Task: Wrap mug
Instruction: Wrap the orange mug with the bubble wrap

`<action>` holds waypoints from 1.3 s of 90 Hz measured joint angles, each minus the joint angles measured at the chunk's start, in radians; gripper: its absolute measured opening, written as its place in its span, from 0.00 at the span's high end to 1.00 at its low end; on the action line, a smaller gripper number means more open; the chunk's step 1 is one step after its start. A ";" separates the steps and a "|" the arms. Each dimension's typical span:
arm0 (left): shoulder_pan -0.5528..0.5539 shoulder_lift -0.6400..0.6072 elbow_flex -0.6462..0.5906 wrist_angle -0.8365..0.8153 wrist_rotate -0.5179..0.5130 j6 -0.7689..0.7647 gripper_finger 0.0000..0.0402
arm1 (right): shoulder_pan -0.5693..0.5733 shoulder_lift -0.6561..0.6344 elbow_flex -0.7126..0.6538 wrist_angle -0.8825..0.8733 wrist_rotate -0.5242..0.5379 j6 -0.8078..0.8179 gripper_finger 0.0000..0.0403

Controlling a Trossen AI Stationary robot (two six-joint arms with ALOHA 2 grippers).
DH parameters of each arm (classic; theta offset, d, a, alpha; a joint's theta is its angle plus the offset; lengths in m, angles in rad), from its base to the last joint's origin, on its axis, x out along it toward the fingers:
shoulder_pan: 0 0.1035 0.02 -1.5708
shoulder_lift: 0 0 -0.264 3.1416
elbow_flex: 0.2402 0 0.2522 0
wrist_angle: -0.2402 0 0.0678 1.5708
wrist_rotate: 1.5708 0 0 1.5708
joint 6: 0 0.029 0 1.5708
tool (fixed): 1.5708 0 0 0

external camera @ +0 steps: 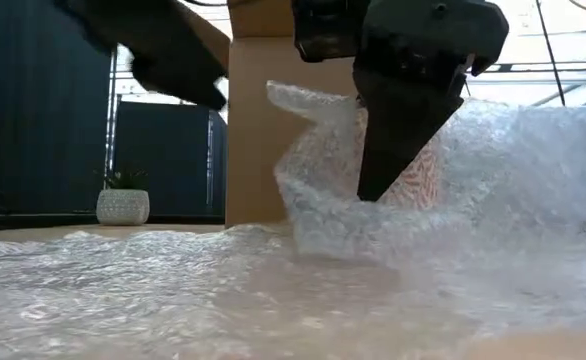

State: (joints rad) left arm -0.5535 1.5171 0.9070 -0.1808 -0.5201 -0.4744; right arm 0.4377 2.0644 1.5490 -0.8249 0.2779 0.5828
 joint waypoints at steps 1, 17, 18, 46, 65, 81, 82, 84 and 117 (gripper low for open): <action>-0.005 -0.004 0.000 -0.010 -0.005 -0.006 0.32 | 0.000 0.000 0.000 0.000 0.000 -0.001 0.60; -0.060 -0.024 0.000 -0.161 -0.076 -0.074 0.32 | -0.004 0.002 -0.001 -0.014 -0.003 -0.025 0.60; -0.063 -0.024 0.000 -0.172 -0.077 -0.079 0.32 | -0.006 0.002 -0.001 -0.015 -0.003 -0.025 0.60; -0.137 -0.024 -0.101 -0.223 -0.091 -0.225 0.32 | -0.012 0.002 -0.001 -0.026 -0.007 -0.002 0.60; -0.162 -0.024 -0.134 -0.218 -0.018 -0.282 0.32 | -0.016 0.002 0.000 -0.049 -0.016 -0.001 0.60; -0.164 -0.024 -0.134 -0.227 0.087 -0.314 0.32 | -0.019 0.002 0.000 -0.053 -0.020 0.007 0.60; -0.164 -0.024 -0.134 -0.230 0.091 -0.316 0.32 | -0.019 0.002 0.000 -0.053 -0.019 0.007 0.60; -0.164 -0.024 -0.134 -0.237 0.098 -0.322 0.32 | -0.019 0.002 0.000 -0.053 -0.019 0.007 0.60; -0.164 -0.014 -0.185 -0.235 0.204 -0.337 0.32 | -0.019 0.002 0.001 -0.056 -0.019 0.007 0.60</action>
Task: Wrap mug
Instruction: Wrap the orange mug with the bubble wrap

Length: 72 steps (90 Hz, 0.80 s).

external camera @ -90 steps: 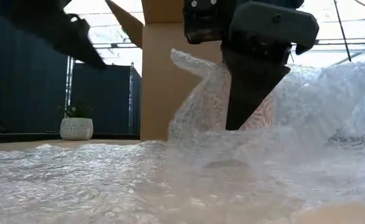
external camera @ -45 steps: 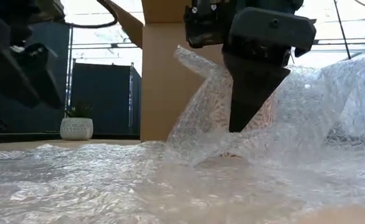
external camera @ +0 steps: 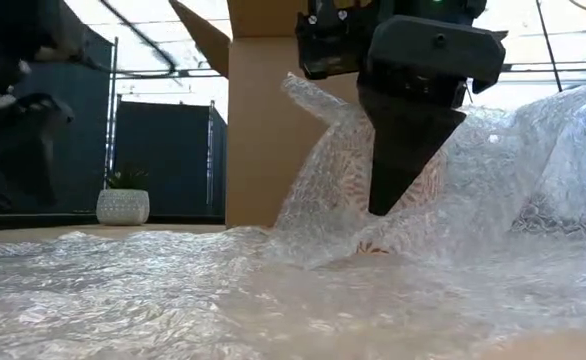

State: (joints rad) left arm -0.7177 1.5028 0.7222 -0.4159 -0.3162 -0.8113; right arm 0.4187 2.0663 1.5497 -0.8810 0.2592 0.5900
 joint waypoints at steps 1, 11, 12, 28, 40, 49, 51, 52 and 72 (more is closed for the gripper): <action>0.000 0.003 -0.005 0.005 0.004 -0.002 0.32 | 0.000 0.000 0.000 0.000 0.000 0.000 0.60; 0.001 0.040 -0.041 0.052 0.009 -0.019 0.32 | 0.000 0.000 0.000 0.000 0.001 -0.005 0.60; 0.001 0.044 -0.043 0.059 0.009 -0.020 0.32 | 0.000 0.000 0.000 0.000 0.001 -0.005 0.60; 0.007 0.107 -0.050 0.128 -0.007 -0.018 0.36 | -0.003 -0.001 0.000 0.000 0.001 -0.002 0.60; 0.013 0.124 -0.049 0.130 -0.018 -0.018 0.53 | -0.003 -0.001 0.000 0.000 0.001 0.000 0.60; 0.014 0.125 -0.050 0.127 -0.021 -0.019 0.72 | -0.003 -0.001 0.000 0.002 0.001 0.000 0.60; 0.012 0.122 -0.050 0.124 -0.021 -0.020 0.77 | -0.003 -0.001 0.000 0.004 0.000 0.000 0.60; 0.010 0.121 -0.050 0.123 -0.020 -0.020 0.79 | -0.003 -0.002 0.000 0.005 0.000 0.000 0.60; -0.031 0.041 -0.053 0.005 0.016 -0.067 0.99 | -0.003 -0.002 0.000 0.070 -0.001 0.001 0.60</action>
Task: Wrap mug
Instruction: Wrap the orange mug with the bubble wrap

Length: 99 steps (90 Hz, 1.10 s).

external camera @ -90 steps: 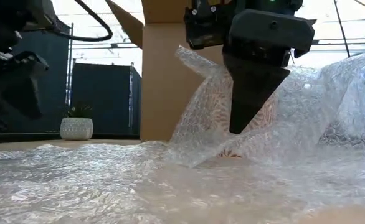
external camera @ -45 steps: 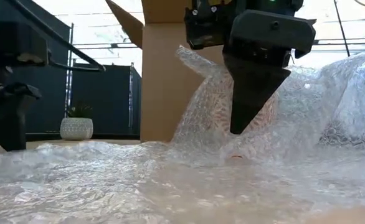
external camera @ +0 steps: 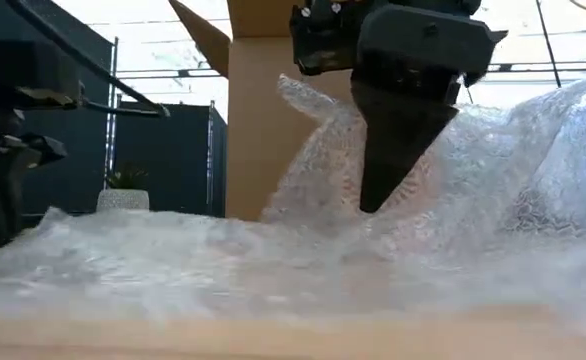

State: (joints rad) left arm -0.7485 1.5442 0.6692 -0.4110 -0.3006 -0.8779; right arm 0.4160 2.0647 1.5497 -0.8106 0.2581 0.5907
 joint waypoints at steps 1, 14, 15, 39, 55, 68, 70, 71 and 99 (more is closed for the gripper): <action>-0.002 -0.008 -0.001 -0.011 0.003 -0.003 0.99 | 0.000 0.000 0.000 0.004 0.000 0.000 0.60; -0.027 -0.112 -0.006 -0.182 0.010 -0.042 1.00 | -0.001 -0.001 0.000 0.069 -0.028 -0.008 0.60; -0.029 -0.121 -0.006 -0.194 0.006 -0.046 1.00 | -0.001 -0.001 0.000 0.076 -0.030 -0.009 0.60; -0.039 -0.245 -0.005 -0.306 -0.064 -0.079 1.00 | -0.001 -0.001 0.000 0.192 -0.051 -0.028 0.60; -0.039 -0.250 -0.005 -0.288 -0.105 -0.078 1.00 | -0.004 -0.001 0.000 0.195 -0.056 -0.018 0.60; -0.035 -0.251 -0.005 -0.135 -0.149 -0.018 1.00 | -0.005 -0.001 0.000 0.189 -0.055 -0.028 0.60; -0.034 -0.251 -0.004 -0.101 -0.152 0.003 1.00 | -0.005 -0.001 0.000 0.189 -0.055 -0.028 0.60; -0.034 -0.251 -0.004 -0.085 -0.153 0.014 1.00 | -0.005 -0.001 0.000 0.189 -0.055 -0.028 0.60; 0.103 -0.143 -0.002 0.363 -0.309 0.339 1.00 | -0.005 0.000 0.000 0.215 -0.051 -0.034 0.60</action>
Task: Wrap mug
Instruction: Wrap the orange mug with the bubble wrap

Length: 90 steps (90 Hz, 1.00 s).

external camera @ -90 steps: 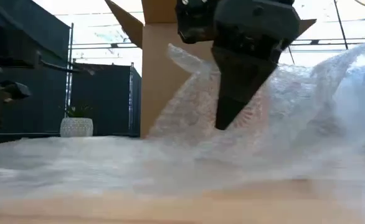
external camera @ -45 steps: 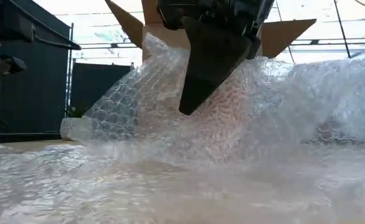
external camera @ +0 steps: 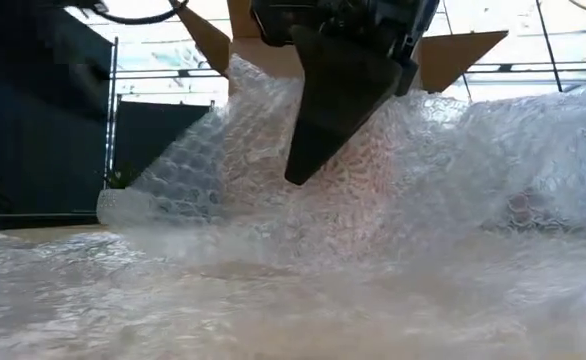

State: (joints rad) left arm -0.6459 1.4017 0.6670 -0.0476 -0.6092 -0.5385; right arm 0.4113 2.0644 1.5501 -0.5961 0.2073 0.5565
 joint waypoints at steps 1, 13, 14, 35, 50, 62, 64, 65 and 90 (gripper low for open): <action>0.009 0.004 0.000 0.011 -0.015 0.009 1.00 | 0.000 0.000 0.000 0.000 0.000 0.000 0.60; 0.126 0.019 0.000 0.155 -0.107 0.122 1.00 | 0.000 0.000 0.000 -0.004 0.000 0.000 0.60; 0.135 0.019 0.000 0.169 -0.102 0.131 1.00 | 0.000 0.000 0.000 -0.004 0.000 0.000 0.60; 0.268 0.107 0.002 0.512 0.260 0.257 1.00 | 0.000 0.000 0.000 -0.005 0.001 -0.015 0.60; 0.274 0.232 0.046 0.610 0.326 0.245 1.00 | -0.006 0.000 0.000 -0.007 0.000 -0.020 0.60; 0.275 0.321 0.126 0.609 0.365 0.251 1.00 | -0.004 0.000 -0.001 -0.025 -0.008 -0.023 0.60; 0.275 0.336 0.137 0.604 0.363 0.259 1.00 | -0.003 0.000 -0.002 -0.031 -0.010 -0.023 0.60; 0.275 0.343 0.143 0.603 0.362 0.260 1.00 | -0.002 0.000 -0.002 -0.034 -0.011 -0.023 0.60; 0.289 0.405 0.163 0.601 0.354 0.264 1.00 | -0.001 0.000 -0.001 -0.085 -0.009 0.030 0.60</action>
State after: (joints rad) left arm -0.3573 1.8069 0.8303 0.5531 -0.2548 -0.2749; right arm 0.4099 2.0644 1.5494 -0.6812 0.1985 0.5865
